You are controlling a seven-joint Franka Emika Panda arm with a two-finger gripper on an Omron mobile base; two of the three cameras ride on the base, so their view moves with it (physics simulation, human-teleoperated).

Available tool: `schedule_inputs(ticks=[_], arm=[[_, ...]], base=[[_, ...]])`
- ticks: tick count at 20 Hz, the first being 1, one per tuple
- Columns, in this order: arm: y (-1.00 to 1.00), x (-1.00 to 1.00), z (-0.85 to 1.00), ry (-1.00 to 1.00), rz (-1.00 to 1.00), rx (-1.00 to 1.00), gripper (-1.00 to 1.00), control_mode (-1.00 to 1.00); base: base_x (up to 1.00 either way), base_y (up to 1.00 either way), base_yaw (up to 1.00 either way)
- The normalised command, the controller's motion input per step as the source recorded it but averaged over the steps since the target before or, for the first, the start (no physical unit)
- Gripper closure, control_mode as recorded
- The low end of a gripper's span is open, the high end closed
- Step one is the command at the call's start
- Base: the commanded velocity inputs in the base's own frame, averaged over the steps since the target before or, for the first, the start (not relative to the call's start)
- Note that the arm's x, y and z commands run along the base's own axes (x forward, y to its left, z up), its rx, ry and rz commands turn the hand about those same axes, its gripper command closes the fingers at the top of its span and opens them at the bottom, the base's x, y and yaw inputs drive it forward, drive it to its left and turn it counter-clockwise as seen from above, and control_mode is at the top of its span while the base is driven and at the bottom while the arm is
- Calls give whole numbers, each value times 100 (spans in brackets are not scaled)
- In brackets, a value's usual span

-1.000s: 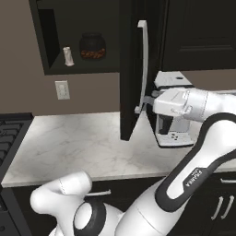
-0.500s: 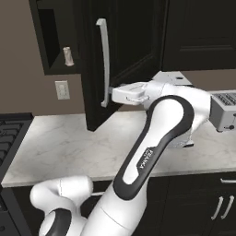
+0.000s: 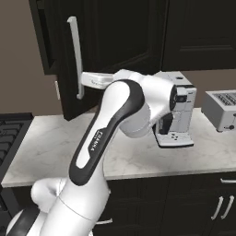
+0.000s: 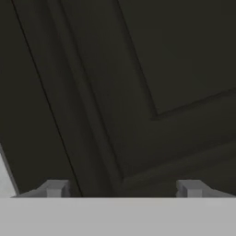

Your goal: Pick the jar and candle from the dining table and place them in the open cabinet. Close the cabinet after placing the objects.

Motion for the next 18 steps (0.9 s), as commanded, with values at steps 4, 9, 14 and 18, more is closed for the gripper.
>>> schedule_inputs(ticks=[4,9,14,18], arm=[[64,0,18,1,-13,0,-100,-100],[66,0,2,0,-17,0,-100,-100],[72,19,5,-2,-22,-1,-100,-100],[79,33,18,-7,-22,-7,-100,-100]], base=[[0,0,0],[0,0,0],[0,0,0],[0,0,0]])
